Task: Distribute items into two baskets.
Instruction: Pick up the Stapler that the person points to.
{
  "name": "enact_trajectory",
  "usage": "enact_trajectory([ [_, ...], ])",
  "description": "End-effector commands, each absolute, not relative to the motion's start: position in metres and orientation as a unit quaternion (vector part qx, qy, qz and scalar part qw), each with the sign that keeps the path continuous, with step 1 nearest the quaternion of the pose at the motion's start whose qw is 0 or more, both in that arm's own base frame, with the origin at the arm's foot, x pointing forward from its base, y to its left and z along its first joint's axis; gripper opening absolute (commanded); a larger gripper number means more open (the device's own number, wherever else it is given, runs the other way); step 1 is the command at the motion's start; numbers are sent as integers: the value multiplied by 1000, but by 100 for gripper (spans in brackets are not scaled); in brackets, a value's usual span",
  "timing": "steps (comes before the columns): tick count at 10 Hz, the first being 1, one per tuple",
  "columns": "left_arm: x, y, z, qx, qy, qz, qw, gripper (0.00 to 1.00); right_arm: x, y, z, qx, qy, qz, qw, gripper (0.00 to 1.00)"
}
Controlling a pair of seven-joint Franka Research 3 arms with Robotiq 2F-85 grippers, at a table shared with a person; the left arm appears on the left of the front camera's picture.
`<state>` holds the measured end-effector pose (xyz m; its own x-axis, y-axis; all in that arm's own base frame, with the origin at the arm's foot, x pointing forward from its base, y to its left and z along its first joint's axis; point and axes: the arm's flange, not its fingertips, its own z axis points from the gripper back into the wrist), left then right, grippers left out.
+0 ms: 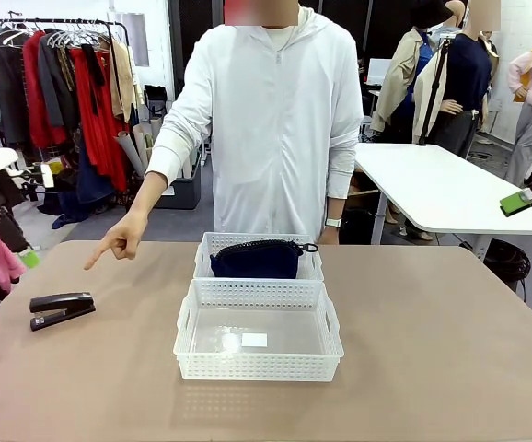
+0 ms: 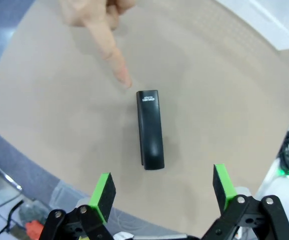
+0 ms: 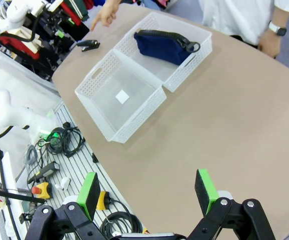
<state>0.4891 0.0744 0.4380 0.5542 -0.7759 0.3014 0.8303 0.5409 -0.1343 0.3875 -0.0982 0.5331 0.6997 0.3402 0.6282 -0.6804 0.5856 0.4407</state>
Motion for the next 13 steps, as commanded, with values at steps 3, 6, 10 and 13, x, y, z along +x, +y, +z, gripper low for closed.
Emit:
enact_trajectory([
  [3,497,67,427,-115,-74,-512,848,100,387,-97,534,344,-248,298,855,100],
  [6,506,57,411,-113,-48,-525,842,100,387,-97,534,344,-248,298,855,100],
  [10,510,49,388,-116,-36,-530,839,100,387,-97,534,344,-248,298,855,100],
  [13,510,47,366,-109,-36,-531,839,100,387,-97,534,344,-248,298,855,100],
])
